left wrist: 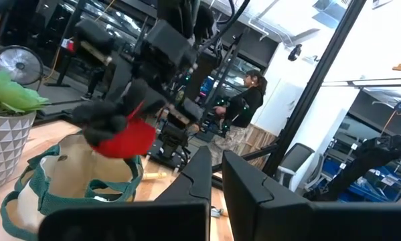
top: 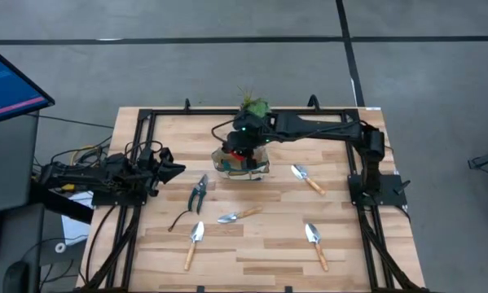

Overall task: Pick & Place Garden tools in Gardening bag
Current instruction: Put the gloves into the gardening bag, then put the top right trowel into the gardening bag

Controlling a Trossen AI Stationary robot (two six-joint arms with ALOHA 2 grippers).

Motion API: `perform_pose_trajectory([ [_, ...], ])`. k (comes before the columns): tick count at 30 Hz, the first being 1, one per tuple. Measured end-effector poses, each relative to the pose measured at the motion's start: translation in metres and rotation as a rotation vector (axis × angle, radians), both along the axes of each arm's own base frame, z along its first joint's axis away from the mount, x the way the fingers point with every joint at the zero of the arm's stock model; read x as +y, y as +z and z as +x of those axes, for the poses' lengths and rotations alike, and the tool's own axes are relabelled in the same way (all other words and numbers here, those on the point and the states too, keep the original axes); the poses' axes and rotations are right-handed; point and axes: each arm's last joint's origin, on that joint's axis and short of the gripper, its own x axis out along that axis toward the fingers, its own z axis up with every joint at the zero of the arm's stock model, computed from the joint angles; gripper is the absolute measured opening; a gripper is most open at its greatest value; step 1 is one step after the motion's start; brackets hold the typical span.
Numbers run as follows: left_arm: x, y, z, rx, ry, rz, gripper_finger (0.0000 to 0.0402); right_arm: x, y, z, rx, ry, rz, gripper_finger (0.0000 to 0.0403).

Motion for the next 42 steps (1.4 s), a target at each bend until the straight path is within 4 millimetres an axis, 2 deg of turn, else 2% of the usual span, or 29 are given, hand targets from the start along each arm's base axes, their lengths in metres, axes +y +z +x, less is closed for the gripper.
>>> perform_pose_trajectory([
  [8, 0.000, 0.001, 0.000, -0.007, 0.000, 0.000, 0.0006, -0.002, -0.008, 0.003, 0.027, 0.008, -0.015, 0.0055],
  [10, 0.000, 0.001, 0.000, -0.008, 0.000, 0.000, 0.0007, -0.003, -0.007, 0.003, 0.016, -0.006, -0.034, 0.0086],
  [16, 0.000, 0.001, 0.000, -0.015, 0.000, -0.001, 0.0006, -0.004, -0.007, 0.003, 0.031, -0.042, -0.083, 0.0212],
  [20, 0.000, 0.001, 0.000, -0.016, 0.000, -0.001, 0.0007, -0.003, -0.008, 0.001, 0.048, -0.041, -0.081, 0.0261],
  [30, 0.000, 0.002, 0.000, -0.017, 0.000, -0.001, 0.0006, 0.018, -0.012, -0.004, 0.144, 0.023, -0.082, 0.0264],
  [35, 0.000, 0.002, 0.000, -0.017, 0.000, -0.001, 0.0006, 0.030, 0.007, -0.012, 0.226, 0.009, -0.042, 0.0264],
  [39, 0.000, 0.002, 0.000, -0.018, 0.000, -0.001, 0.0008, 0.039, 0.026, -0.026, 0.331, -0.091, 0.043, 0.0264],
  [42, 0.000, 0.002, 0.000, -0.018, 0.000, -0.001, 0.0007, 0.044, 0.030, -0.039, 0.429, -0.290, 0.138, 0.0264],
])
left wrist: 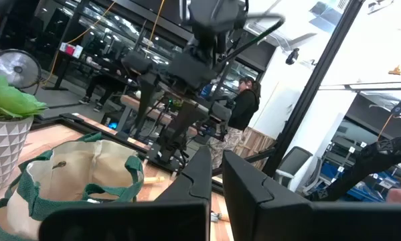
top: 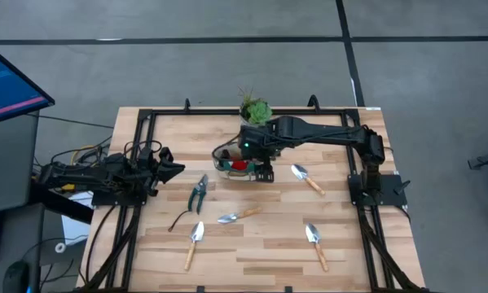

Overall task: Pick & Place Garden tools in Gardening bag
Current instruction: Put the top right trowel into the gardening bag

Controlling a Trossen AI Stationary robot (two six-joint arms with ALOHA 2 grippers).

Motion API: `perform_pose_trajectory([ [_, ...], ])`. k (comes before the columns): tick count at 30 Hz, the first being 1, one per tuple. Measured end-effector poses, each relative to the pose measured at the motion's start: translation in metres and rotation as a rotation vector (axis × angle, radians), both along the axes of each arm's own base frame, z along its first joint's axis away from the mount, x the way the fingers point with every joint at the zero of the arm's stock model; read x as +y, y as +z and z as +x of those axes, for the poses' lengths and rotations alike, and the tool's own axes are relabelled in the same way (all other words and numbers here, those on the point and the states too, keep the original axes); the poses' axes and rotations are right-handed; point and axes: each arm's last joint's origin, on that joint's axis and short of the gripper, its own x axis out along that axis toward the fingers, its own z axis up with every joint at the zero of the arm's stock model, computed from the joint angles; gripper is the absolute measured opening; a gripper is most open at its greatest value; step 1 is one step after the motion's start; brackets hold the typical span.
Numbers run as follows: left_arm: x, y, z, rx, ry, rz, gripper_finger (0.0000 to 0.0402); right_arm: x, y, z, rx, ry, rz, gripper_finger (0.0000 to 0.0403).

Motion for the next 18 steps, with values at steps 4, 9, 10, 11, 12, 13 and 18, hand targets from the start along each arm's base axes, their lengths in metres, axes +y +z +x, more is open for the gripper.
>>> perform_pose_trajectory([
  [4, 0.000, 0.000, 0.000, 0.000, 0.000, 0.000, 0.0006, 0.001, -0.007, -0.019, 0.188, -0.265, 0.039, 0.0264],
  [9, 0.000, 0.000, 0.000, 0.000, 0.001, 0.000, 0.0007, 0.003, -0.026, -0.034, 0.308, -0.362, 0.004, 0.0264],
  [10, 0.000, 0.000, 0.000, 0.000, 0.001, 0.000, 0.0006, 0.003, -0.026, -0.040, 0.313, -0.369, 0.011, 0.0264],
  [11, 0.000, 0.000, 0.000, -0.001, 0.000, 0.000, 0.0006, 0.002, -0.026, -0.047, 0.315, -0.381, 0.031, 0.0264],
  [12, 0.000, 0.000, 0.000, -0.001, 0.000, 0.000, 0.0006, 0.001, -0.027, -0.054, 0.325, -0.399, 0.048, 0.0264],
  [13, 0.000, 0.000, 0.000, -0.003, 0.000, 0.000, 0.0006, 0.000, -0.030, -0.062, 0.340, -0.421, 0.054, 0.0264],
  [18, 0.000, 0.001, 0.000, -0.006, 0.001, 0.000, 0.0007, -0.006, -0.039, -0.104, 0.311, -0.561, 0.109, 0.0264],
])
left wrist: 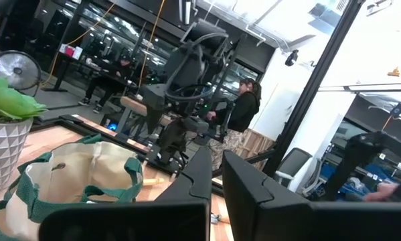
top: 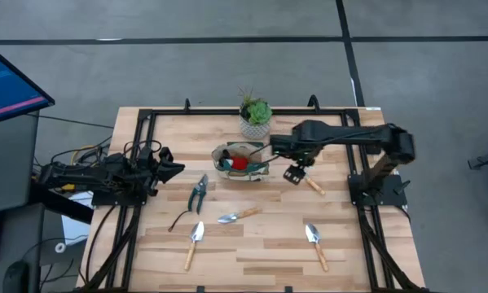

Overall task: Pick & Place Garden tools in Gardening bag
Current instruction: Put the top right trowel into the gardening bag

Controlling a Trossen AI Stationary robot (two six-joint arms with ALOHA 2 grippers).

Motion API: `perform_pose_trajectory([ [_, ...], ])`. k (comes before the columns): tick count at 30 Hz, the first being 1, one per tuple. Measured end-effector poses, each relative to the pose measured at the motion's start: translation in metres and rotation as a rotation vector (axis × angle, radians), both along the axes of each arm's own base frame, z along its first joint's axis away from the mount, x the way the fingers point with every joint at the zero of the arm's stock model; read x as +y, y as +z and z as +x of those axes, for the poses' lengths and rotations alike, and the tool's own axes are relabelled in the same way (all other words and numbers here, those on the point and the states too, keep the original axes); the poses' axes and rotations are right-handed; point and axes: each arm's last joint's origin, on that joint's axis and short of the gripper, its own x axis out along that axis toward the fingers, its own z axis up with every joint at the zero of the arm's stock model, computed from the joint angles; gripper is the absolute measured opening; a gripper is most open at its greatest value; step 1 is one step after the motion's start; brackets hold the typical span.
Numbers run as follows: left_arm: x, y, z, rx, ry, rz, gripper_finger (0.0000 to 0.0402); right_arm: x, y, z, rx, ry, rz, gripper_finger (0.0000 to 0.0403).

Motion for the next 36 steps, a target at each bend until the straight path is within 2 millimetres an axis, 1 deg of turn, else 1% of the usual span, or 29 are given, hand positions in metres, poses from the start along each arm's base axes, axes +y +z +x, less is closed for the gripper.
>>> perform_pose_trajectory([
  [4, 0.000, 0.000, 0.000, -0.002, 0.000, 0.000, 0.0006, -0.001, -0.019, -0.027, -0.026, -0.114, 0.043, 0.0264],
  [8, 0.000, 0.001, 0.000, -0.007, 0.000, 0.000, 0.0008, 0.002, -0.037, -0.049, -0.039, -0.188, 0.047, 0.0264],
  [13, 0.000, 0.001, 0.000, -0.010, 0.000, 0.000, 0.0006, 0.007, -0.060, -0.070, -0.032, -0.270, 0.085, 0.0264],
  [16, 0.000, 0.001, 0.000, -0.012, 0.000, 0.000, 0.0007, 0.009, -0.071, -0.081, -0.053, -0.368, 0.110, 0.0264],
  [19, 0.000, 0.001, 0.000, -0.014, -0.001, 0.000, 0.0007, 0.011, -0.078, -0.093, -0.066, -0.438, 0.115, 0.0264],
  [21, 0.000, 0.001, 0.000, -0.014, 0.000, 0.000, 0.0006, 0.013, -0.081, -0.099, -0.082, -0.445, 0.115, 0.0264],
  [24, 0.000, 0.001, 0.000, -0.014, -0.001, 0.000, 0.0006, 0.016, -0.087, -0.104, -0.125, -0.409, 0.112, 0.0264],
  [28, 0.000, 0.001, 0.000, -0.014, -0.001, 0.000, 0.0007, 0.017, -0.095, -0.100, -0.210, -0.334, 0.113, 0.0264],
  [30, 0.000, 0.001, 0.000, -0.014, 0.000, 0.000, 0.0006, 0.018, -0.102, -0.099, -0.211, -0.321, 0.105, 0.0264],
  [36, 0.000, 0.001, 0.000, -0.014, 0.000, -0.001, 0.0008, 0.020, -0.115, -0.100, -0.144, -0.285, 0.084, 0.0264],
])
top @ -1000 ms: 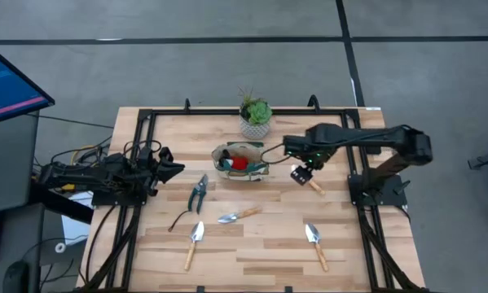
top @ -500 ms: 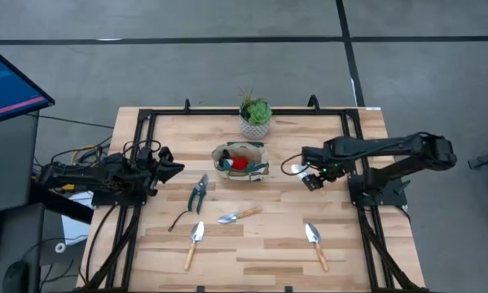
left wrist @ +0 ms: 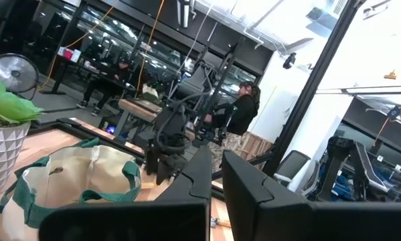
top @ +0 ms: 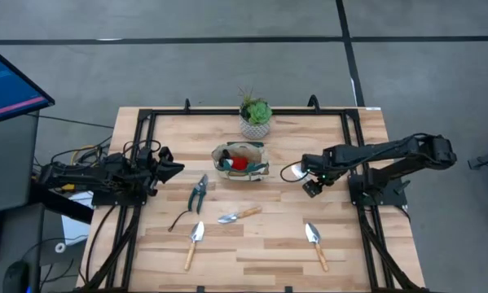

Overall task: Pick & Place Garden tools in Gardening bag
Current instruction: Put the top right trowel into the gardening bag

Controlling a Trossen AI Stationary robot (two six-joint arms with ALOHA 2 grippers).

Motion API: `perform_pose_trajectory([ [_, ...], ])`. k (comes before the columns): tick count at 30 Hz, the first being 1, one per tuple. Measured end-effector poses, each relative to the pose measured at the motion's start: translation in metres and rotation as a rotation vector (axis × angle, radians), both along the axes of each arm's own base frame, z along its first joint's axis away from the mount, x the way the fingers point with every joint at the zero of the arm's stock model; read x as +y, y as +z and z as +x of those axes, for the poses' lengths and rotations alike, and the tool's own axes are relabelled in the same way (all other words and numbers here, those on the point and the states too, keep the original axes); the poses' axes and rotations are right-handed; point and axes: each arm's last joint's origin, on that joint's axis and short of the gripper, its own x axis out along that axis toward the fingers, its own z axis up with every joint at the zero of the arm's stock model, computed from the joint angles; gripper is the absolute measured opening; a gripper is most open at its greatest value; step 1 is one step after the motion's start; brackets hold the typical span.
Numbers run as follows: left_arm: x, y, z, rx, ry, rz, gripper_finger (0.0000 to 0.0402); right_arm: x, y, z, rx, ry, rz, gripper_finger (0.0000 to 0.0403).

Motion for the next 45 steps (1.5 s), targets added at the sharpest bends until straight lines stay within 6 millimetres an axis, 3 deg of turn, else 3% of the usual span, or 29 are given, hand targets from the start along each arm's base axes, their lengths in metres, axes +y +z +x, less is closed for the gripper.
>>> perform_pose_trajectory([
  [10, 0.000, 0.000, 0.000, -0.003, 0.000, 0.000, 0.0008, 0.004, -0.018, 0.004, 0.030, 0.037, 0.029, 0.0255],
  [14, 0.000, 0.001, 0.000, -0.005, 0.000, 0.000, 0.0006, 0.004, -0.023, 0.005, 0.059, 0.058, 0.036, 0.0196],
  [20, 0.000, 0.001, 0.000, -0.006, 0.000, 0.000, 0.0008, 0.004, -0.031, 0.008, 0.094, 0.084, 0.071, 0.0065],
  [24, 0.000, 0.001, 0.000, -0.006, 0.000, 0.000, 0.0006, 0.005, -0.029, 0.008, 0.080, 0.092, 0.094, 0.0060],
  [29, 0.000, 0.001, 0.000, -0.006, 0.000, 0.000, 0.0008, 0.006, -0.010, 0.007, 0.039, 0.094, 0.114, 0.0060],
  [35, 0.000, 0.001, 0.000, -0.006, 0.000, 0.000, 0.0006, 0.006, 0.036, 0.010, 0.008, 0.178, 0.107, 0.0060],
  [40, 0.000, 0.001, 0.000, -0.006, 0.000, 0.000, 0.0007, 0.010, 0.060, 0.017, -0.024, 0.478, 0.083, 0.0060],
  [45, 0.000, 0.001, 0.000, -0.006, 0.000, 0.000, 0.0006, 0.015, 0.057, 0.029, 0.067, 0.772, 0.016, 0.0060],
])
